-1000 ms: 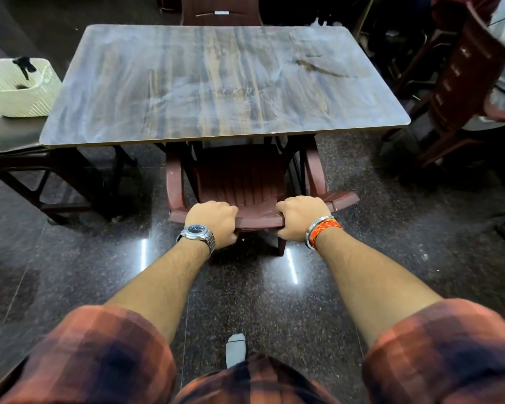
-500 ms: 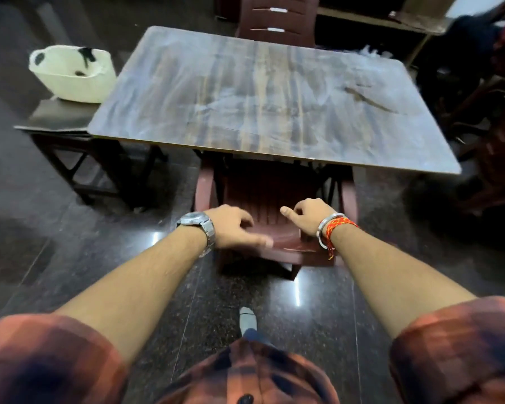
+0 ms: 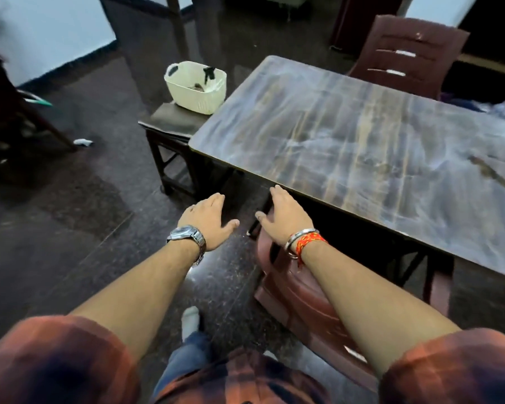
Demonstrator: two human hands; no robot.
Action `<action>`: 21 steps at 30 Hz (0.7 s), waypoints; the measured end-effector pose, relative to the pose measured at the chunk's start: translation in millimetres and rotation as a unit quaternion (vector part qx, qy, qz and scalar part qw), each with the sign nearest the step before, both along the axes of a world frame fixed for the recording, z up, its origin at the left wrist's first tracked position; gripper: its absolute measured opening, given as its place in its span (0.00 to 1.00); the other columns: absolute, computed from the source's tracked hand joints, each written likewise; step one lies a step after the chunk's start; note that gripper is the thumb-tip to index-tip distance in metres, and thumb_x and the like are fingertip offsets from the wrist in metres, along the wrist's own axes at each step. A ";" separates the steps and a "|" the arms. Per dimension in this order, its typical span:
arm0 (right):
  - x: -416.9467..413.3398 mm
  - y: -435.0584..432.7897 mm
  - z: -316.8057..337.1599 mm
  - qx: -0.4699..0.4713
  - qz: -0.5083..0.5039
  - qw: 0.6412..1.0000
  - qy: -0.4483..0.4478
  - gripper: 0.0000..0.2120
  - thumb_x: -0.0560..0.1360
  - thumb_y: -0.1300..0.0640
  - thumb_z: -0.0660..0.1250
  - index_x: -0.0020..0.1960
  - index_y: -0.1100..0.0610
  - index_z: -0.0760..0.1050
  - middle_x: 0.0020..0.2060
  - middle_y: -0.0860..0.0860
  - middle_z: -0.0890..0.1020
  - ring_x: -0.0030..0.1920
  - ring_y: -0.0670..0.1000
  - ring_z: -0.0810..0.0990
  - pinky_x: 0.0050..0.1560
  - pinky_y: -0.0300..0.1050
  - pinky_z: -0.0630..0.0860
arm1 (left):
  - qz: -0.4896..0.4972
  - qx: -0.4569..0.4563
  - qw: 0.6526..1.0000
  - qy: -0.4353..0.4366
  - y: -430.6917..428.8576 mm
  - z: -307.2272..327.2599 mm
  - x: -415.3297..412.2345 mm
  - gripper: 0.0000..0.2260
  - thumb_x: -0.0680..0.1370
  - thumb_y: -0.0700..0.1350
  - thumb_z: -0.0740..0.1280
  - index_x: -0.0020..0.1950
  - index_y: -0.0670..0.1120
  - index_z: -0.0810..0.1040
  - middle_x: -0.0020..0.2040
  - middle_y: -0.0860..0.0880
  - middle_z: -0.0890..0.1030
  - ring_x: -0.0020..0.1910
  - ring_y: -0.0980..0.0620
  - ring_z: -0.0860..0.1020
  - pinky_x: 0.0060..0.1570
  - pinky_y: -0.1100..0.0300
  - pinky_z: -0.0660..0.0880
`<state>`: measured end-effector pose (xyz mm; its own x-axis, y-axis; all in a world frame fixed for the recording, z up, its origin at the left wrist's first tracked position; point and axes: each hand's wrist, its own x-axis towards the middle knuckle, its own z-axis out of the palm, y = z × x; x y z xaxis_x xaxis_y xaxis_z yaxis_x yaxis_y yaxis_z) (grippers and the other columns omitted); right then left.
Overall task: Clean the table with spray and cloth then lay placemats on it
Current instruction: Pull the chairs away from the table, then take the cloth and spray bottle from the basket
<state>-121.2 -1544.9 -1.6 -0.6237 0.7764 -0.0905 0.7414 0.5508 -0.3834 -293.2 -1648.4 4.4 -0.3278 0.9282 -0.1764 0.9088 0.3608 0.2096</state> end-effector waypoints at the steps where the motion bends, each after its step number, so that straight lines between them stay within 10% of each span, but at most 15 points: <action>1: -16.1 1.8 0.7 0.010 0.012 1.000 0.004 0.35 0.77 0.44 0.60 0.77 0.60 0.54 0.77 0.57 0.58 0.76 0.55 0.57 0.75 0.51 0.58 | 0.013 0.001 1.000 -0.004 1.3 -1.2 -13.0 0.35 0.77 0.63 0.59 0.78 0.45 0.57 0.78 0.48 0.61 0.73 0.46 0.64 0.70 0.49 0.64; 21: -344.8 81.4 -16.6 -0.030 -0.042 0.998 0.021 0.36 0.77 0.45 0.61 0.77 0.60 0.52 0.77 0.56 0.56 0.77 0.55 0.55 0.75 0.51 0.54 | 0.015 0.043 0.999 -0.021 119.0 3.4 -333.7 0.35 0.77 0.60 0.62 0.77 0.42 0.57 0.77 0.45 0.61 0.74 0.45 0.64 0.71 0.50 0.60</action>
<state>-466.0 -1463.5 -18.2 -0.5602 0.8204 -0.1145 0.7670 0.4616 -0.4456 -626.9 -1529.3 7.8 -0.3493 0.9305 -0.1106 0.8880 0.3663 0.2781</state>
